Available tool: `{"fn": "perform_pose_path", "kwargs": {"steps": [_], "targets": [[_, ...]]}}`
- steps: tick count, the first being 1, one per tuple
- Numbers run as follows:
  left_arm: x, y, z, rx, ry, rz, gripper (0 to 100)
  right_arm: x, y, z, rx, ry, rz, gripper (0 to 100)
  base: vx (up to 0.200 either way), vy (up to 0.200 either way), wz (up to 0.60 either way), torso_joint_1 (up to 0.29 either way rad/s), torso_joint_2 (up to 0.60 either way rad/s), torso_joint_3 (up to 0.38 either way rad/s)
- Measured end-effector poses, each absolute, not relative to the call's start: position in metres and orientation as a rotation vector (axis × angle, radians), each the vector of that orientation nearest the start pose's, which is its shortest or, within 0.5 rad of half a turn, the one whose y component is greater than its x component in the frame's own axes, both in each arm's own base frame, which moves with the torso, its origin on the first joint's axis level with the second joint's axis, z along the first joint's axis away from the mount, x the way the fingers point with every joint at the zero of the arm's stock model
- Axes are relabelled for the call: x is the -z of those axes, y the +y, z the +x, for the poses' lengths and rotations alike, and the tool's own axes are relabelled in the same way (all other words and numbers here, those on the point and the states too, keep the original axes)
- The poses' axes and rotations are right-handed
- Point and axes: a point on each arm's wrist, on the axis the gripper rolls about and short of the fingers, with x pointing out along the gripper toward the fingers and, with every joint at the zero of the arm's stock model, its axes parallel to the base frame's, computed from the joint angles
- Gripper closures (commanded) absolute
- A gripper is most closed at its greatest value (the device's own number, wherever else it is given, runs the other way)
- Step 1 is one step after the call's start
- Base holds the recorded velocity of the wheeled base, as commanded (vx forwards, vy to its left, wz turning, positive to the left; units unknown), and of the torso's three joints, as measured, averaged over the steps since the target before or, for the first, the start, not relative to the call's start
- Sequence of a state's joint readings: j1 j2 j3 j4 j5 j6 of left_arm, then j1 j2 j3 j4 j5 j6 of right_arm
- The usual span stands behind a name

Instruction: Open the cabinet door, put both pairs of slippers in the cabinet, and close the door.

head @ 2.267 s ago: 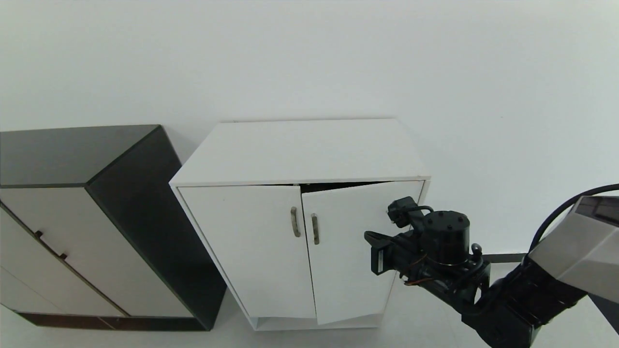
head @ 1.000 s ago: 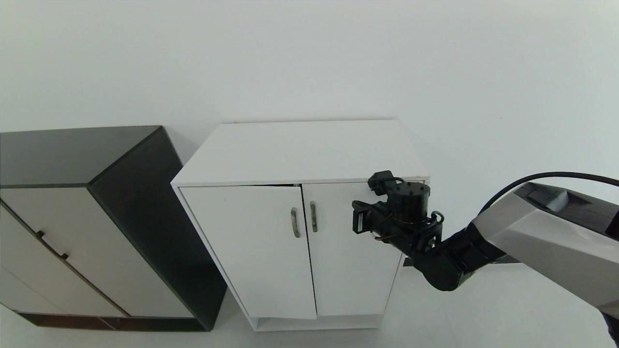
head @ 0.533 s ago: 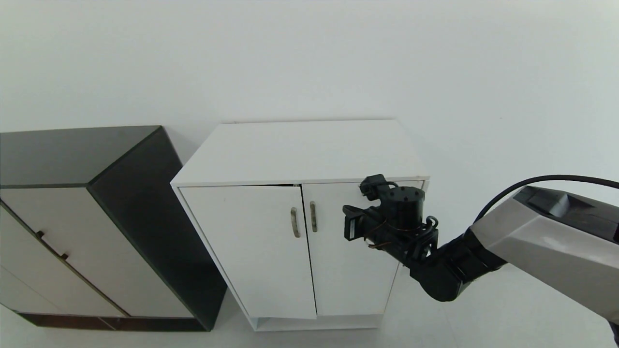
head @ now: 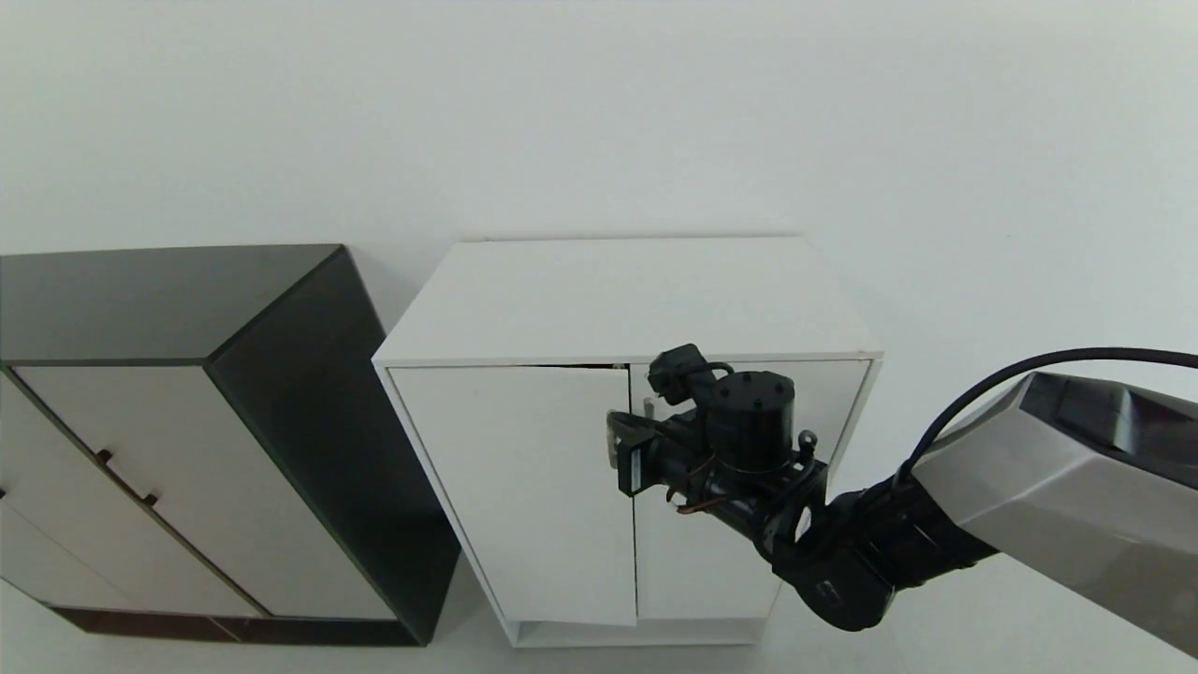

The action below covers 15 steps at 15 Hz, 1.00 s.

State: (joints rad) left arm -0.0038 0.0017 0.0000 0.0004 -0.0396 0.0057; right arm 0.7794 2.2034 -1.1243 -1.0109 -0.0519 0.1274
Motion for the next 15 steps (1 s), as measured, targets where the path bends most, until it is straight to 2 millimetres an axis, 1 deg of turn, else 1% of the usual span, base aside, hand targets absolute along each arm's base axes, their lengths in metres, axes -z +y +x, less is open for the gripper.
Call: {"fn": "perform_pose_path", "kwargs": {"steps": [5,8,15], "targets": [[-0.075,-0.001,-0.023,0.043,0.002,0.006,100,-0.125,0.307,0.317,-0.715,0.087,0.103,100,0.0,0.0,0.0,0.0,0.0,0.0],[-0.076,-0.001,-0.023,0.042,0.002,0.006,100,-0.124,0.307,0.328,-0.693,0.085,0.103,100,0.0,0.0,0.0,0.0,0.0,0.0],[-0.075,-0.001,-0.023,0.042,0.002,0.006,100,-0.114,0.307,0.346,-0.665,0.079,0.103,100,0.0,0.0,0.0,0.0,0.0,0.0]]}}
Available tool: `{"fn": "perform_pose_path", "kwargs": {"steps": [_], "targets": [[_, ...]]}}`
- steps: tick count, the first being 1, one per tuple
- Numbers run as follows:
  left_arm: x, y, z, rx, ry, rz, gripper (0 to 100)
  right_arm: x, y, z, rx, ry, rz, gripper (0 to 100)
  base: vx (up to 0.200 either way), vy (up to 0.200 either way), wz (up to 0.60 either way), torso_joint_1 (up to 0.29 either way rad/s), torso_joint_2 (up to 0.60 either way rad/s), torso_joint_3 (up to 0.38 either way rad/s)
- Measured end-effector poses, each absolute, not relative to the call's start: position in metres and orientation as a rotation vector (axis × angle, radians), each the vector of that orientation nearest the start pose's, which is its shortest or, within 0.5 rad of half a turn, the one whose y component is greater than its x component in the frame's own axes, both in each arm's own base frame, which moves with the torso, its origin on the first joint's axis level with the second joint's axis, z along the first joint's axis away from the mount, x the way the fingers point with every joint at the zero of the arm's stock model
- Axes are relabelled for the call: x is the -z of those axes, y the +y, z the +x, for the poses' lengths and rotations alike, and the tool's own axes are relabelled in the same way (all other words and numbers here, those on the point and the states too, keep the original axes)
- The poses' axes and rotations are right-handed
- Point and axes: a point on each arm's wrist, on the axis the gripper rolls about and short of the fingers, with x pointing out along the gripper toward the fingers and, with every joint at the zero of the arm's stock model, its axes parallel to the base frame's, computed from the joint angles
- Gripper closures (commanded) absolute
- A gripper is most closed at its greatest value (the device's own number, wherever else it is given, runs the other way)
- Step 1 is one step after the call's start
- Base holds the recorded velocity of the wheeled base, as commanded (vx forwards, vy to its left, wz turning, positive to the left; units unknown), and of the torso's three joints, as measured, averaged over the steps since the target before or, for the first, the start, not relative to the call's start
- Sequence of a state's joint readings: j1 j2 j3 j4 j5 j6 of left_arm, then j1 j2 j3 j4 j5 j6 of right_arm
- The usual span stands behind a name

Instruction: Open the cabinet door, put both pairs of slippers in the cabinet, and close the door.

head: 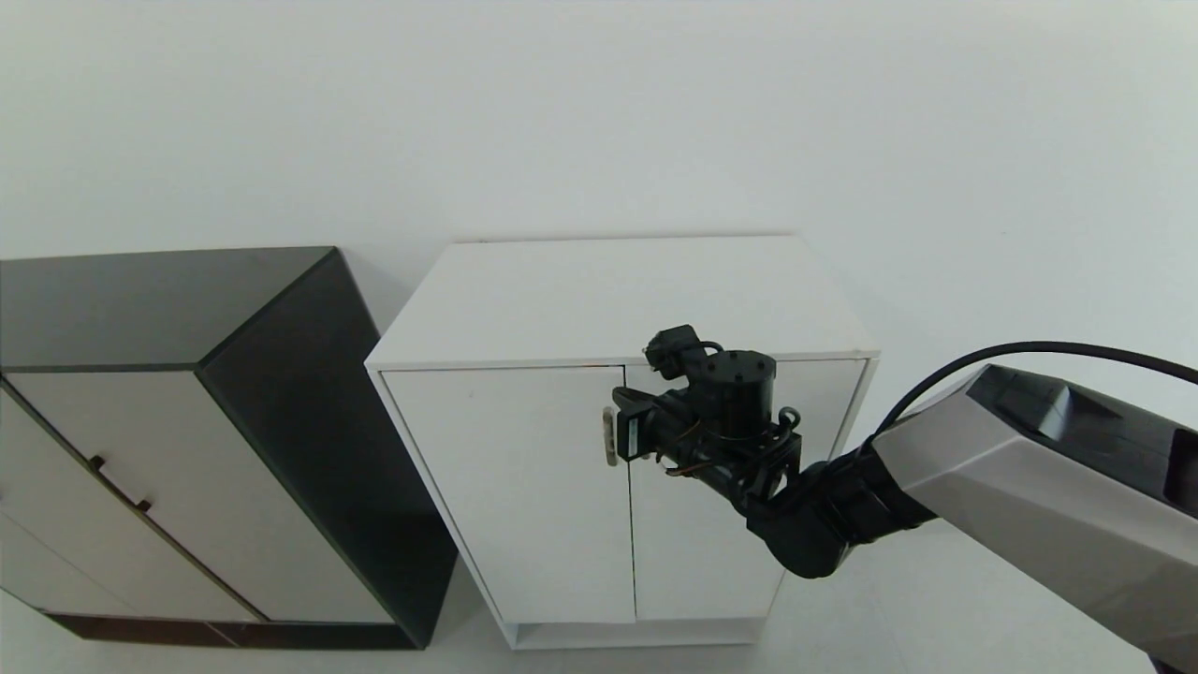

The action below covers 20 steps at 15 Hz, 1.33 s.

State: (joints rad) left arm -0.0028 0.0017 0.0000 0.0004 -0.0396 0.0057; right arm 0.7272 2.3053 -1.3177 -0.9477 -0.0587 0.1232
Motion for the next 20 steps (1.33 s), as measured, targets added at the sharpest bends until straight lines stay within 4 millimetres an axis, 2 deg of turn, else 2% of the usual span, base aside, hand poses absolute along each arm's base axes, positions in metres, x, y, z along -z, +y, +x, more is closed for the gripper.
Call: {"fn": "perform_pose_path", "kwargs": {"steps": [20], "targets": [[-0.0755,-0.0008,-0.0227,0.043,0.002,0.006,100,-0.1137,0.3093,0.3587,-0.648,0.078,0.08,100,0.0,0.0,0.0,0.0,0.0,0.0]]}}
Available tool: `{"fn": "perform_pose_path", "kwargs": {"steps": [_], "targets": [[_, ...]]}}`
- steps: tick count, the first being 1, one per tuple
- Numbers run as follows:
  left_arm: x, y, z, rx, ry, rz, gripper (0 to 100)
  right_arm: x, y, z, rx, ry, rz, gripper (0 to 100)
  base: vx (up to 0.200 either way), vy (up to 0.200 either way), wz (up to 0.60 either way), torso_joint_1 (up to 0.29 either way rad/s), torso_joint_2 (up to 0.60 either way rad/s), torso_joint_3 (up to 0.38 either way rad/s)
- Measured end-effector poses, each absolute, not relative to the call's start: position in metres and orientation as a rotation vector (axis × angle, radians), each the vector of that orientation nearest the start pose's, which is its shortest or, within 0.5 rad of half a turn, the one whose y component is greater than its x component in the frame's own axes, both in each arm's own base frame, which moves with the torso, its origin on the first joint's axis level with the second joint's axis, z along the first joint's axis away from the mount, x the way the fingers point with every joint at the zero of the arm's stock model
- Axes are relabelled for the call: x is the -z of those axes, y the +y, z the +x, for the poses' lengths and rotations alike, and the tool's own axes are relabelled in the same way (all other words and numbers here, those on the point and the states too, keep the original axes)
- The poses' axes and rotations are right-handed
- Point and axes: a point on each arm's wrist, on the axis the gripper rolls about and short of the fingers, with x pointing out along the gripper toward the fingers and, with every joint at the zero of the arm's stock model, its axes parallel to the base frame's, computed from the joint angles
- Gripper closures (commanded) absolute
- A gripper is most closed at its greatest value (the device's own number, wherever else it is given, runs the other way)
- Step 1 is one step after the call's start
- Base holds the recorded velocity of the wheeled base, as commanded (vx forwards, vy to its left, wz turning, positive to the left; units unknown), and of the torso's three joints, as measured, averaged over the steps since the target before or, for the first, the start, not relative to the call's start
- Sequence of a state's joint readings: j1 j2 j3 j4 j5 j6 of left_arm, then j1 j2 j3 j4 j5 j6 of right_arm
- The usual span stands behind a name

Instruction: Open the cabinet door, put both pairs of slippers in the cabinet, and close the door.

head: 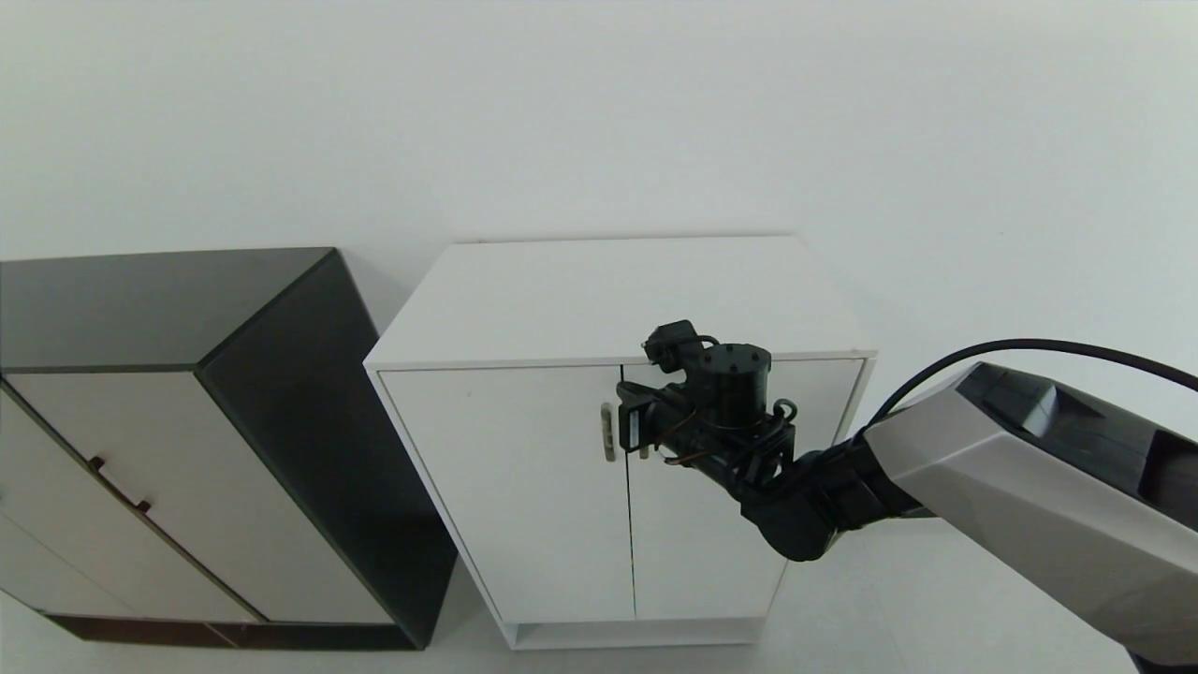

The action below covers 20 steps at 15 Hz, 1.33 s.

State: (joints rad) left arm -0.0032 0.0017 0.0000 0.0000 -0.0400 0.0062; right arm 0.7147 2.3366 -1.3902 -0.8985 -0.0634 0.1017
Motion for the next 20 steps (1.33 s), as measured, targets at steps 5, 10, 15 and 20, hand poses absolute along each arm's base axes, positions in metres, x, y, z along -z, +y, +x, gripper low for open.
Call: {"fn": "perform_pose_path", "kwargs": {"steps": [5,10,15,20], "targets": [[-0.0755,-0.0008,-0.0227,0.043,0.002,0.006,100,-0.1123,0.3119,0.3616,-0.648,0.064,0.061,100,0.0,0.0,0.0,0.0,0.0,0.0],[-0.0755,-0.0008,-0.0227,0.043,0.002,0.006,100,-0.1119,0.3157,0.365,-0.649,0.055,0.063,100,0.0,0.0,0.0,0.0,0.0,0.0],[-0.0755,-0.0008,-0.0227,0.043,0.002,0.006,100,-0.1121,0.3183,0.3672,-0.638,0.058,0.06,100,0.0,0.0,0.0,0.0,0.0,0.0],[-0.0755,-0.0008,-0.0227,0.043,0.002,0.006,100,-0.108,0.3136,0.3584,-0.642,0.079,0.052,100,0.0,0.0,0.0,0.0,0.0,0.0]]}}
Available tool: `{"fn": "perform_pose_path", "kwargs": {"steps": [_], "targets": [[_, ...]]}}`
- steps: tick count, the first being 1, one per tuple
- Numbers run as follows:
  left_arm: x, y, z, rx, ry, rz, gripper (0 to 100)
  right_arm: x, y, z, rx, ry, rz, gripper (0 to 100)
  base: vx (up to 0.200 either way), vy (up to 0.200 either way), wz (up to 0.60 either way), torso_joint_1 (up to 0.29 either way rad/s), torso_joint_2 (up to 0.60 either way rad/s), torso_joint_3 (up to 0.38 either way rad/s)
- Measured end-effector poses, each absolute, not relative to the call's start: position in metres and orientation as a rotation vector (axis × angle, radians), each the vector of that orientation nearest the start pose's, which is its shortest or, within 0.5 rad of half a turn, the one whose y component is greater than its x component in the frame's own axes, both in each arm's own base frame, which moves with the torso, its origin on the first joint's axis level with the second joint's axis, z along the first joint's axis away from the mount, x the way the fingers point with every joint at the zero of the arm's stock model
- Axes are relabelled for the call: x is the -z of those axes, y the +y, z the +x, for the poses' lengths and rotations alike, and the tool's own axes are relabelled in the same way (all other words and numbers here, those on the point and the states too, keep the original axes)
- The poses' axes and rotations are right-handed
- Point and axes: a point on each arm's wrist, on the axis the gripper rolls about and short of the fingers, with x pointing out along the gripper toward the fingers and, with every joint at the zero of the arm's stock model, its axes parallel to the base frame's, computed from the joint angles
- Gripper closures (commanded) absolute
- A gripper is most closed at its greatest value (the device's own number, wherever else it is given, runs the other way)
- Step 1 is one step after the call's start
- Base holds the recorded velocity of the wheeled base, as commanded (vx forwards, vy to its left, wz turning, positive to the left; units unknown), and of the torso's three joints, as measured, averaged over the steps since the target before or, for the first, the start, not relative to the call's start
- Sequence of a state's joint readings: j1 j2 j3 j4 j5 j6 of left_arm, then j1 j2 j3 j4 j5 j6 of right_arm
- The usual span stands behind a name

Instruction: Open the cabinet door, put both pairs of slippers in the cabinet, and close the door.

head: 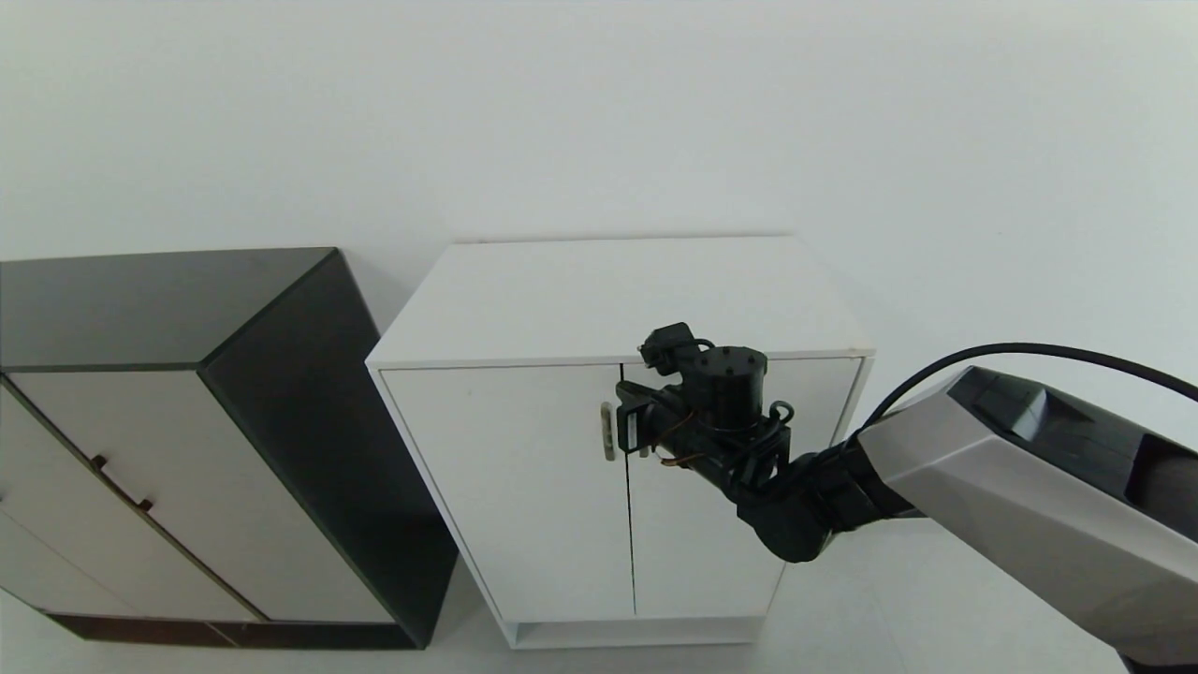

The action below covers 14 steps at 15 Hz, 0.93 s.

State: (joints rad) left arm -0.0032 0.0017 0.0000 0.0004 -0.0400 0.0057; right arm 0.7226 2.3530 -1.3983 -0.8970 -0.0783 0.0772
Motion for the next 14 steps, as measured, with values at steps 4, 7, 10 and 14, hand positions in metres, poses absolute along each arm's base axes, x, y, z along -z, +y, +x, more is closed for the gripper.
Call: {"fn": "perform_pose_path", "kwargs": {"steps": [4,7,10,14], "targets": [[-0.075,-0.001,-0.023,0.043,0.002,0.006,100,-0.111,0.309,0.344,-0.654,0.094,0.045,100,0.0,0.0,0.0,0.0,0.0,0.0],[-0.075,-0.001,-0.023,0.043,0.002,0.006,100,-0.116,0.301,0.335,-0.655,0.087,0.049,100,0.0,0.0,0.0,0.0,0.0,0.0],[-0.075,-0.001,-0.023,0.043,0.002,0.006,100,-0.116,0.285,0.316,-0.654,0.097,0.045,100,0.0,0.0,0.0,0.0,0.0,0.0],[-0.075,-0.001,-0.023,0.043,0.002,0.006,100,-0.12,0.26,0.29,-0.614,0.105,0.042,100,0.0,0.0,0.0,0.0,0.0,0.0]]}}
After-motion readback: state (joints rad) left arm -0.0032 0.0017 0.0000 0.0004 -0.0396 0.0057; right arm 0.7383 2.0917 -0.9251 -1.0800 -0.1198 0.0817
